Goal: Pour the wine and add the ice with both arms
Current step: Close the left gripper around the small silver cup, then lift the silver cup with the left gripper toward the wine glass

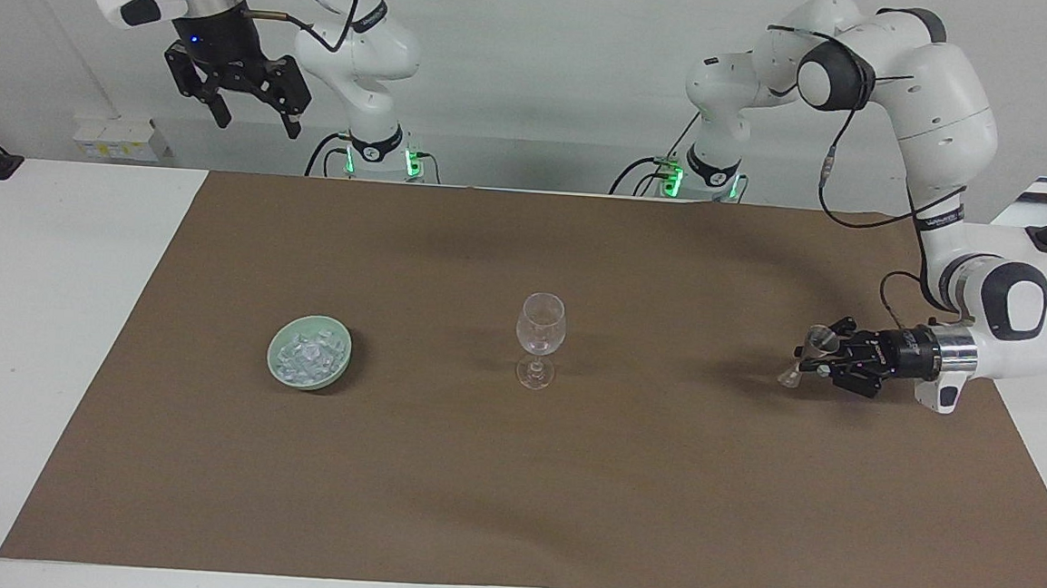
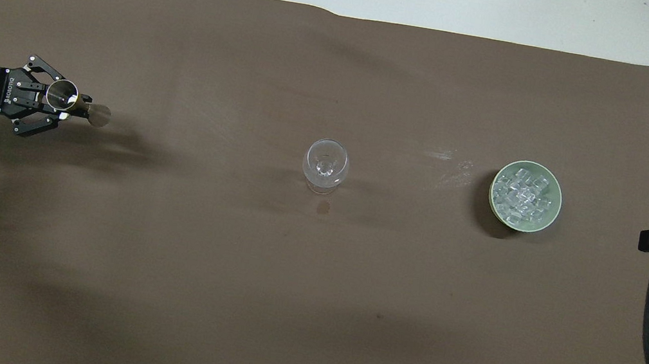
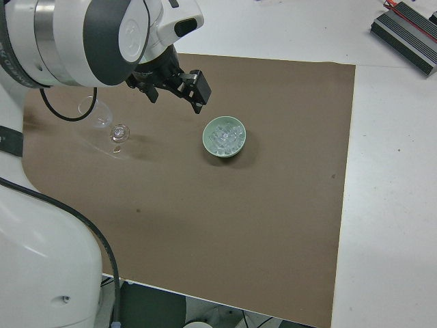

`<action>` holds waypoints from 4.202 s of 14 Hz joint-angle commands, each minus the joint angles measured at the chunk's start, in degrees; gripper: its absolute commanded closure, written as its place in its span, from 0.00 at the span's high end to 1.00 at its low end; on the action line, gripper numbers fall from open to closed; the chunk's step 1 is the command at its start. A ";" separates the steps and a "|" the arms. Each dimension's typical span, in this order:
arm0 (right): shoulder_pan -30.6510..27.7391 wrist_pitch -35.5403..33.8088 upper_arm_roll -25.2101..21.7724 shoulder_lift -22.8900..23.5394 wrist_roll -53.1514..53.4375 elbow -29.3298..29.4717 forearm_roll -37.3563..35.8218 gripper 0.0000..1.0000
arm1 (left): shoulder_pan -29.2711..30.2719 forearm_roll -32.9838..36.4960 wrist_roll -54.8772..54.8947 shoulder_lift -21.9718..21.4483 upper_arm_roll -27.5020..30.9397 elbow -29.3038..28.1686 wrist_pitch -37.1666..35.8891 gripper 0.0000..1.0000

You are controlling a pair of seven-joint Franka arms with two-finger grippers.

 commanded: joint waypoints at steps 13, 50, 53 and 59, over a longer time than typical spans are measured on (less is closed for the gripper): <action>-0.55 0.94 0.22 -0.48 -1.27 -0.49 0.07 1.00 | -3.66 5.38 -13.88 -11.49 -4.10 0.28 5.63 0.00; -0.55 0.94 0.22 -0.48 -1.27 -0.49 -0.02 1.00 | -4.01 -4.73 -23.56 -29.15 -35.64 -24.15 47.72 0.00; -0.55 0.94 0.22 -0.48 -1.27 -0.49 -0.02 1.00 | -4.01 -5.96 -25.22 -29.95 -37.40 -24.60 50.80 0.00; -0.55 0.94 0.22 -0.48 -1.27 -0.49 -0.02 1.00 | -4.01 -6.22 -27.07 -30.91 -40.66 -25.47 54.67 0.00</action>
